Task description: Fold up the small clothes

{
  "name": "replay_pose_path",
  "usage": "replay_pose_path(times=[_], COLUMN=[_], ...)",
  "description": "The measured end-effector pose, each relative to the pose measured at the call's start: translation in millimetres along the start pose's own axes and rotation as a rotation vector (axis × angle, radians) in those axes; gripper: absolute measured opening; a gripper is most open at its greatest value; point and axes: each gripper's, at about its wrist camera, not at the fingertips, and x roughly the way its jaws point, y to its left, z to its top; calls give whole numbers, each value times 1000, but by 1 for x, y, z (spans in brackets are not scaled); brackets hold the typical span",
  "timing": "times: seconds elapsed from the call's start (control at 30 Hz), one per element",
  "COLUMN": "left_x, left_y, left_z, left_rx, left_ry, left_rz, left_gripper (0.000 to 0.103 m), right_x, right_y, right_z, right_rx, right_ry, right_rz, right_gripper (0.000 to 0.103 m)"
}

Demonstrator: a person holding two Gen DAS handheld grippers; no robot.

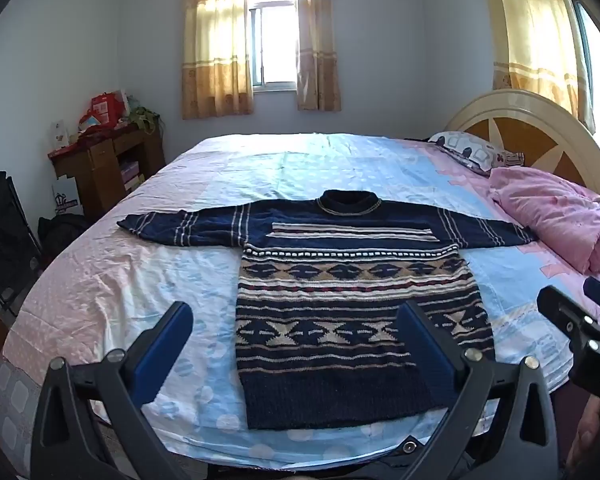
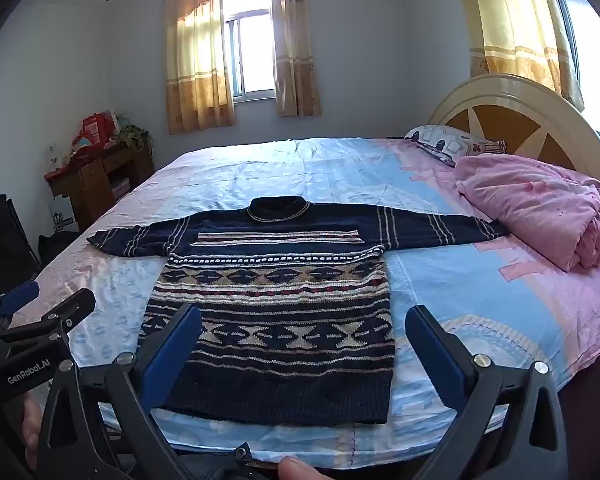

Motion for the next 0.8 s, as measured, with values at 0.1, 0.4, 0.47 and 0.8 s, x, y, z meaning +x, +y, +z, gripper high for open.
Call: replay_pose_path(times=[0.1,0.4,0.47,0.8], left_x=[0,2,1,2], left_y=[-1,4,5,5], left_z=[1,-3,-2,-2], left_rx=[3,-21,-26,-27], left_ry=[-8,-14,-12,-10], left_rz=[8,5,11,14], left_gripper=[103,103,103,103], right_x=[0,2,6,9], right_y=[-1,0,-3,0], right_z=[0,-5,-4,-5], right_rx=[2,5,8,17], right_ry=[-2,8,13,23], right_rz=[5,14,18,17], right_gripper=[102,102,102,102])
